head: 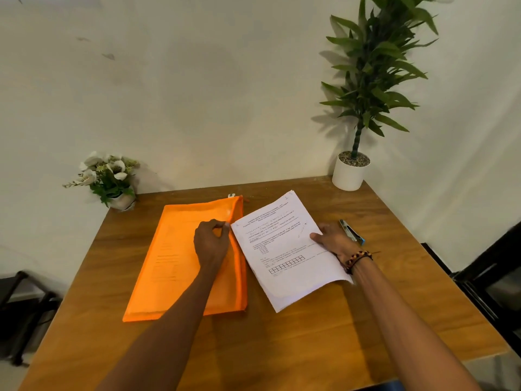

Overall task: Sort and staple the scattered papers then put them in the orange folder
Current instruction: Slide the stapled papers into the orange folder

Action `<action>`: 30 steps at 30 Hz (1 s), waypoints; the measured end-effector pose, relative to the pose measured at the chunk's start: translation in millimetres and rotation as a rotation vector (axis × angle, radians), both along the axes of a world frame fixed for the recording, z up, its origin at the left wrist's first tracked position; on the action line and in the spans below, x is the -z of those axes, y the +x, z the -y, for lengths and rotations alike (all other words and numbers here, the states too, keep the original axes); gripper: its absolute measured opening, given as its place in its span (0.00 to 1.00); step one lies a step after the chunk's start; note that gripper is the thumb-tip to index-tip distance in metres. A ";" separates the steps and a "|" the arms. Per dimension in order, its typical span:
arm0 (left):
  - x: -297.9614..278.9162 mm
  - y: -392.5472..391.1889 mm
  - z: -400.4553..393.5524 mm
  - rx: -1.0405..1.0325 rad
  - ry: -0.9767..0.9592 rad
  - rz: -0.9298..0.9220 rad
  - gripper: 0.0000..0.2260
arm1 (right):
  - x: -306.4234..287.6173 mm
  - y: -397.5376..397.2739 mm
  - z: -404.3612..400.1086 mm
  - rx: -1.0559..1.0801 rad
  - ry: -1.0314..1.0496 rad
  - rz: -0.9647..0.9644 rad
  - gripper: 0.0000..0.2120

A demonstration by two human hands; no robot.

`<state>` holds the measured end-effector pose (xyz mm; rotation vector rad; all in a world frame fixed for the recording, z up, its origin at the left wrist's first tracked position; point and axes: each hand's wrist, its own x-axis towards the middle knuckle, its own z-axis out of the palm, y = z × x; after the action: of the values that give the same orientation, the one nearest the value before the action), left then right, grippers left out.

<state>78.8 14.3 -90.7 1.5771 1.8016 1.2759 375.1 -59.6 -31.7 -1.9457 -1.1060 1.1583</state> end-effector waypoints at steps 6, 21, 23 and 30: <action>-16.3 -8.6 -3.7 0.136 0.108 -0.010 0.06 | -12.8 -16.0 -15.0 -0.093 -0.007 0.061 0.08; -21.7 -45.5 9.8 0.122 0.073 0.132 0.09 | -0.8 -41.1 -36.3 -0.179 -0.062 -0.141 0.03; -19.8 -74.0 1.6 0.026 0.101 0.047 0.09 | -0.1 -43.6 -39.0 -0.182 -0.069 -0.147 0.05; 15.3 -166.0 0.9 -0.169 -0.120 -0.320 0.14 | 4.1 -56.4 -45.7 -0.204 -0.073 -0.175 0.03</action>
<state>-87.2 13.3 -106.0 1.6651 2.2046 1.0046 318.7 -13.9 -35.9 -1.7759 -1.2035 1.4670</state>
